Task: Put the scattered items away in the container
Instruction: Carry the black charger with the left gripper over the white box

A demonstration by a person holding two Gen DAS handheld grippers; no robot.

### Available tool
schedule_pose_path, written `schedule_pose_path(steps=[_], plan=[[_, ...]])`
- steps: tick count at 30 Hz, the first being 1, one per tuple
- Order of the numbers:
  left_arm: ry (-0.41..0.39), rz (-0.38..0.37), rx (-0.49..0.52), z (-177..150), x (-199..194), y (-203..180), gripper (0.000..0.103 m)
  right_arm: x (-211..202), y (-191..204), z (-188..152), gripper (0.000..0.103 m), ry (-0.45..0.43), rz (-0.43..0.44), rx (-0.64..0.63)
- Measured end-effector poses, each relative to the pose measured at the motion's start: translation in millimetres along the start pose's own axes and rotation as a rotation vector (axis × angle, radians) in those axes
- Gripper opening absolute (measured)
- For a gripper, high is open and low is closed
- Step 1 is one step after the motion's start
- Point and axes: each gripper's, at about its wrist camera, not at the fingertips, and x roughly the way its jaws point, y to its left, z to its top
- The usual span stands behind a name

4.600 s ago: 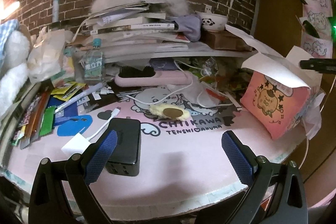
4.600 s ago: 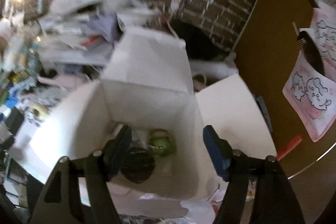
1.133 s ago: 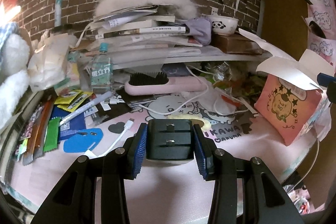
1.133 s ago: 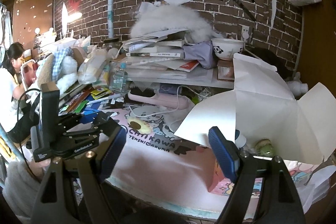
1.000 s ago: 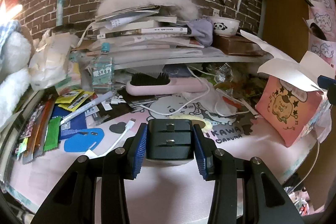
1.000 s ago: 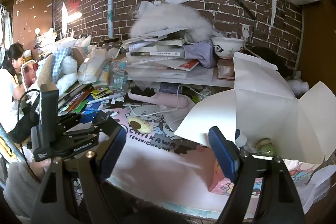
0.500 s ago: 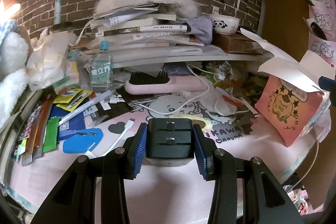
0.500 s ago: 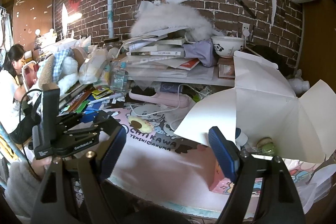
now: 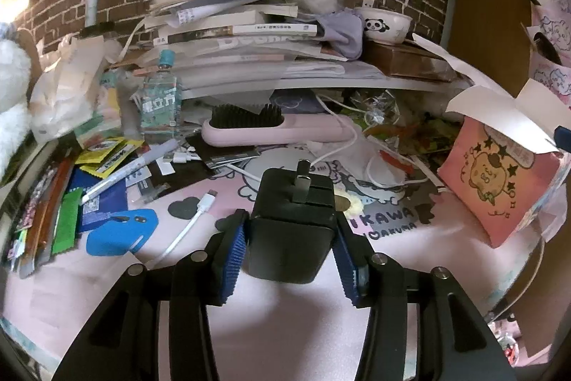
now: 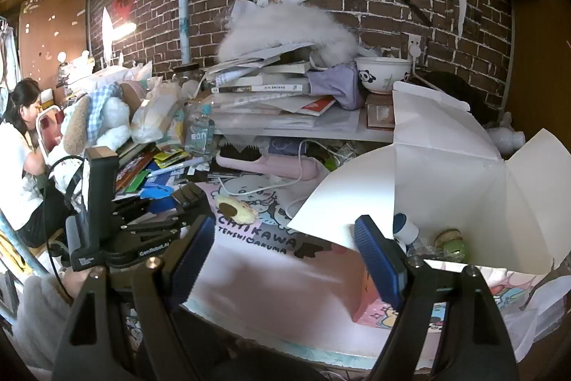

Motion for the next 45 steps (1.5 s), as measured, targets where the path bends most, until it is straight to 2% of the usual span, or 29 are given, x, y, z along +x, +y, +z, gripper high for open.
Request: schedule_pose_path(steps=[4, 6, 19, 26, 33, 41, 45], plan=[[0.007, 0.004, -0.002, 2, 6, 0, 0.045, 0, 0, 0, 0.078, 0.002, 0.0, -0.001], [0.01, -0.01, -0.008, 2, 9, 0, 0.039, 0, 0, 0, 0.078, 0.002, -0.001, 0.002], [0.002, 0.003, 0.015, 7, 0, -6, 0.037, -2, -3, 1, 0.078, -0.002, 0.002, 0.008], [-0.029, -0.002, 0.043, 22, -12, -16, 0.037, -6, -9, 2, 0.078, -0.008, -0.002, 0.015], [-0.071, -0.026, 0.089, 50, -26, -35, 0.037, -13, -16, 6, 0.078, -0.021, -0.015, 0.021], [-0.123, -0.103, 0.153, 89, -42, -74, 0.037, -20, -30, 10, 0.078, -0.032, -0.058, 0.029], [-0.141, -0.165, 0.184, 106, -48, -98, 0.037, -28, -42, 12, 0.078, -0.042, -0.087, 0.044]])
